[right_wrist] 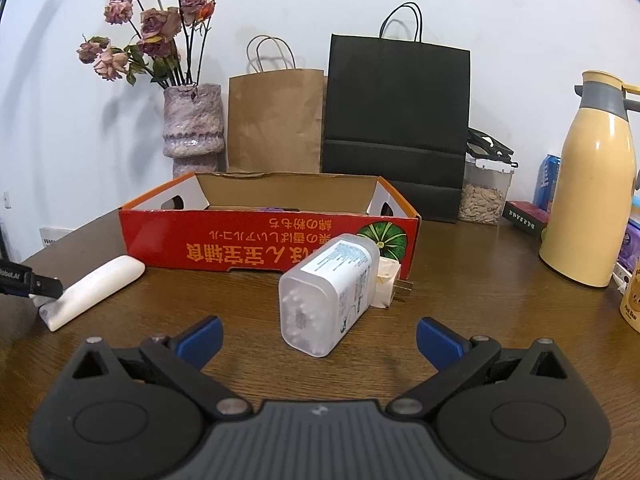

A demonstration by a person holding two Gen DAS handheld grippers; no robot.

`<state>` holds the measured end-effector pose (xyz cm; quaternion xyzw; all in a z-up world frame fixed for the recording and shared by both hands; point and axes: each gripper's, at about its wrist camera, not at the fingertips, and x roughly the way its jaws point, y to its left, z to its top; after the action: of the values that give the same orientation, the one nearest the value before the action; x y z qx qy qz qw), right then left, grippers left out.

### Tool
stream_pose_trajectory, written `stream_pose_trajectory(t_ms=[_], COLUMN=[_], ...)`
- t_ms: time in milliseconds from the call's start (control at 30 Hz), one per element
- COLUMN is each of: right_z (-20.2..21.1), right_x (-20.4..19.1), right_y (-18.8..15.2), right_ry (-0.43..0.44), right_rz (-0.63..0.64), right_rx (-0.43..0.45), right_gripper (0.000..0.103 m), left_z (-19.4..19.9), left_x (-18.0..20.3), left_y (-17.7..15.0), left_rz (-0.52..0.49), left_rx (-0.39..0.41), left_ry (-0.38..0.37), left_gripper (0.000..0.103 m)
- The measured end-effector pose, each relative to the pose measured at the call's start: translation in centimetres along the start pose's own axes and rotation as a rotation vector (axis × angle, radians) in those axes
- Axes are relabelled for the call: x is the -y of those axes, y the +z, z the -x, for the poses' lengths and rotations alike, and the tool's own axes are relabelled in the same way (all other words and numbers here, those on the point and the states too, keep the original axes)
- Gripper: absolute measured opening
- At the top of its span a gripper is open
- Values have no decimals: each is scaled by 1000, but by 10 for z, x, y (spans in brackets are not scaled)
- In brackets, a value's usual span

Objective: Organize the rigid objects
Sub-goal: 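Lift the white cap with the left tool while the right tool grasps the white bottle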

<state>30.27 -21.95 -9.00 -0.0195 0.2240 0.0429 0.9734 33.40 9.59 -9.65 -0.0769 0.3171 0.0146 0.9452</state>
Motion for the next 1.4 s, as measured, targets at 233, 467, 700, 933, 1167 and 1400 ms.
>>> stream_pose_trajectory(t_ms=[233,467,700,933,1167,1400], right_z=[-1,-3,-11,-29,-56,-72], right_x=[0,-1,-10,-18,-15,-12], right_y=[1,2,6,15,24,30], right_ry=[-1,-6,-11,-81,-138,-163], right_rz=[-2,-7,-3,-17,-60,-84], right_rx=[-3,-1,7,-2,-34,-48], right_gripper=[103,103,103,103,103,96], left_z=[5,12,18,19,19,17], left_x=[3,8,15,16,16,16], left_y=[0,-1,-2,-2,-2,-2], left_rz=[-20,-44,-67,-67,-68,-70], left_rx=[39,84,132,148,150,150], left_ry=[55,99,143,169,182,190], left_gripper=[41,41,41,41,41,41])
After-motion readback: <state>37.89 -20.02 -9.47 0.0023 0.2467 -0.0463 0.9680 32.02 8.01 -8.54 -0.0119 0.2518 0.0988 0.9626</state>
